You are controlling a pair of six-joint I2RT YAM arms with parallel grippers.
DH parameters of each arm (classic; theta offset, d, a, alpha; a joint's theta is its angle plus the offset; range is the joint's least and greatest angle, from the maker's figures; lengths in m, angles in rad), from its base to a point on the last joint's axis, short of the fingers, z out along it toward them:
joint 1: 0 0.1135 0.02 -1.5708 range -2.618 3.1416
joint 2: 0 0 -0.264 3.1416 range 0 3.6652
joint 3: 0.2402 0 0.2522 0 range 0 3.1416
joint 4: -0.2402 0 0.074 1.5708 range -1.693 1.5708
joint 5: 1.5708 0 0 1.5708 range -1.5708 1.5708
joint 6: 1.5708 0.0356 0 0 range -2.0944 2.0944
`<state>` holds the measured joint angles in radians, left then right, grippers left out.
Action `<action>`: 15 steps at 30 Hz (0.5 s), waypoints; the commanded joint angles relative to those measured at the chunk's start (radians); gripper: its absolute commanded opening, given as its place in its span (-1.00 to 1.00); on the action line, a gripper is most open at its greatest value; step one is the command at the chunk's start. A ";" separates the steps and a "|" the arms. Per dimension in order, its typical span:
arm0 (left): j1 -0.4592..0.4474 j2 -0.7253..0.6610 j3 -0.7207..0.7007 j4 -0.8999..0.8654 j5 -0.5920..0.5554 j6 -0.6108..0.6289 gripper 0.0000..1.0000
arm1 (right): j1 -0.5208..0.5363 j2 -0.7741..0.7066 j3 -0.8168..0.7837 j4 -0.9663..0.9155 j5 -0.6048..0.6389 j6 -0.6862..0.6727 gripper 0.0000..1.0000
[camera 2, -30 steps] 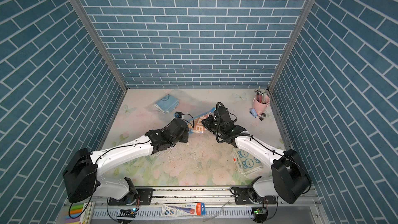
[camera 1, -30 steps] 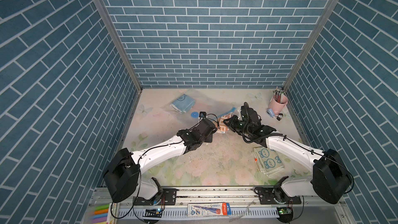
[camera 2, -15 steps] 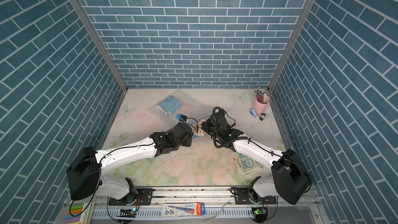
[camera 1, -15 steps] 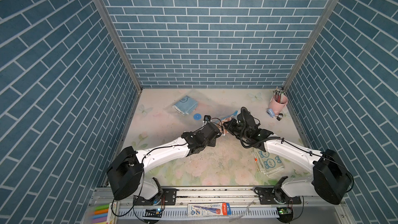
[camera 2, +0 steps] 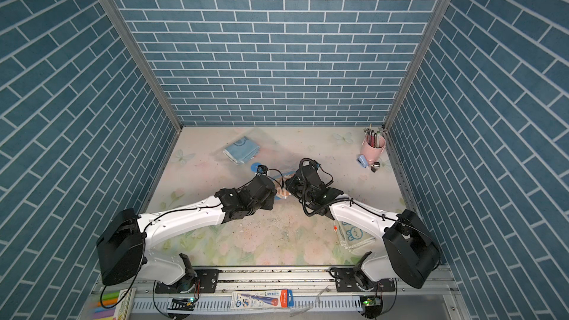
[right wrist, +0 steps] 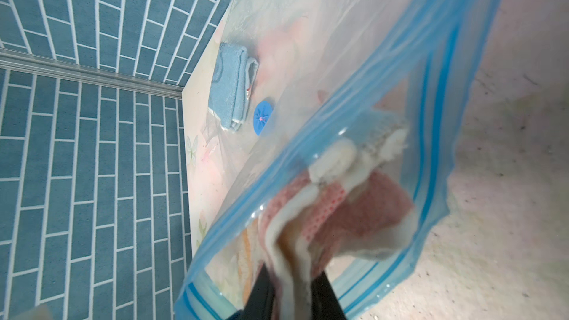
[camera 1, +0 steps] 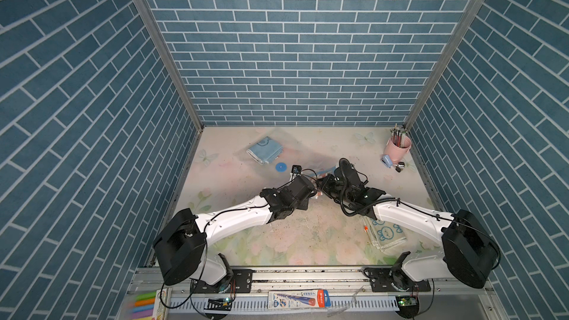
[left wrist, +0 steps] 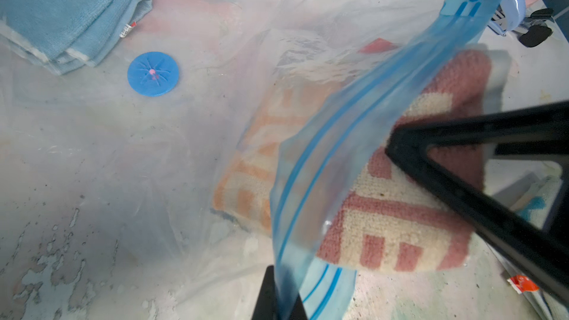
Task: Place the folded towel into the vacuum bag
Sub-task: Place the towel in the vacuum bag.
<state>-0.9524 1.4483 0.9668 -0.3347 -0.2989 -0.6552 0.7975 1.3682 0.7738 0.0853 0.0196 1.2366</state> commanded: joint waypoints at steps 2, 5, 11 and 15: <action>-0.006 -0.039 0.011 -0.010 -0.039 0.017 -1.00 | 0.005 -0.104 -0.020 -0.050 0.077 0.003 -0.36; -0.006 -0.042 0.007 -0.013 -0.040 0.020 -1.00 | -0.002 -0.161 -0.024 -0.069 0.094 -0.043 -0.20; -0.006 -0.043 0.006 -0.015 -0.040 0.019 -1.00 | -0.052 -0.245 -0.023 -0.106 0.076 -0.104 0.05; -0.005 -0.053 0.006 -0.022 -0.049 0.021 -1.00 | -0.111 -0.308 -0.050 -0.142 0.057 -0.131 0.27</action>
<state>-0.9535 1.4242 0.9668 -0.3431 -0.3222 -0.6464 0.7174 1.1061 0.7456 -0.0013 0.0753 1.1393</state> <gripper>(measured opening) 0.051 0.616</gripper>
